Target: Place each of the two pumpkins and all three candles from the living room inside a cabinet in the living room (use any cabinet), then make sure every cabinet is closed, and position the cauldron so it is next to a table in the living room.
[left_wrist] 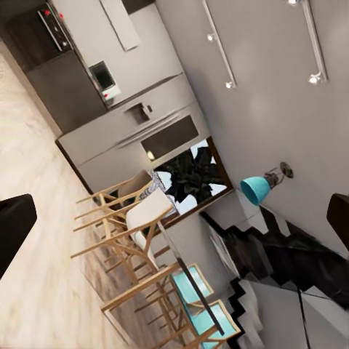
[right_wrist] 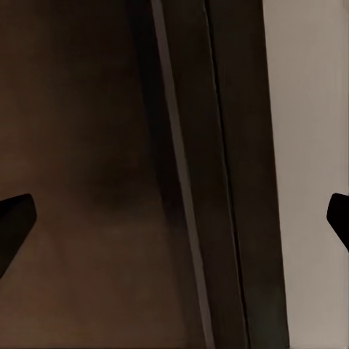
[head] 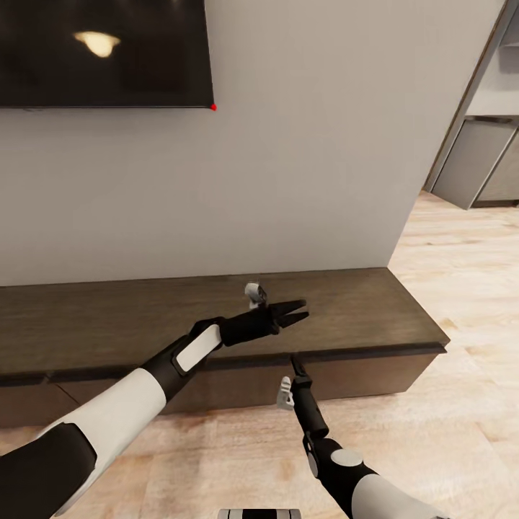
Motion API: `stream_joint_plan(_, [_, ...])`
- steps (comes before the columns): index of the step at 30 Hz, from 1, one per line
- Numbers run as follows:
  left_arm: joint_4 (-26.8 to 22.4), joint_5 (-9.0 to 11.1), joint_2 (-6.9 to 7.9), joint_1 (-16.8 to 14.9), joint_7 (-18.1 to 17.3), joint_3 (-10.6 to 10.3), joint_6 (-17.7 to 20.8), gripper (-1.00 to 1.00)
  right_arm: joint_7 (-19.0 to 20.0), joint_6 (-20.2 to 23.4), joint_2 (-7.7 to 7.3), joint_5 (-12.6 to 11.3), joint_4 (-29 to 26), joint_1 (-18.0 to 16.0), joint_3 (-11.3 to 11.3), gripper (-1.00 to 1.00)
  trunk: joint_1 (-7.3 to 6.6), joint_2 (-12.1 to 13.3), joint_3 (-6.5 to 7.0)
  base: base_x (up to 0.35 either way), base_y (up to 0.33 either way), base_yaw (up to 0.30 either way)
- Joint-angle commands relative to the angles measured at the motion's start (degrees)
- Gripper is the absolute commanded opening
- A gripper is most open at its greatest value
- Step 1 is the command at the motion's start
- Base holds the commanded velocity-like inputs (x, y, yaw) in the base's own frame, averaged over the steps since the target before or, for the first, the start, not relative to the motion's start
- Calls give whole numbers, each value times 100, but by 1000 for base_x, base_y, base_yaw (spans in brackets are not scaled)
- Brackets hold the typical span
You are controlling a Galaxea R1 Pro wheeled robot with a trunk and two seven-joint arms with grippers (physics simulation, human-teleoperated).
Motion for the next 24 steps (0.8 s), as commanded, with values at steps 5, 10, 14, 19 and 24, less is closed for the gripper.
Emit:
stream_joint_plan(5, [0,1,23,45,0,3,0,100,-43,-69,-42,14,16,15,163,100,0,0,0,0,0,0])
stream_joint_plan(10, [0,1,26,48,0,3,0,100,-47,-74,-45,15,18,17,326,100,0,0,0,0,0,0])
stream_joint_plan(14, [1,1,27,48,0,3,0,100,-48,-75,-46,9,19,17,458,100,0,0,0,0,0,0])
stream_joint_plan(19, [11,27,36,54,0,3,0,100,-39,-75,-45,12,24,17,622,100,0,0,0,0,0,0])
stream_joint_plan(24, [10,39,37,57,0,3,0,100,-31,-71,-46,3,27,17,988,100,0,0,0,126,-60,0])
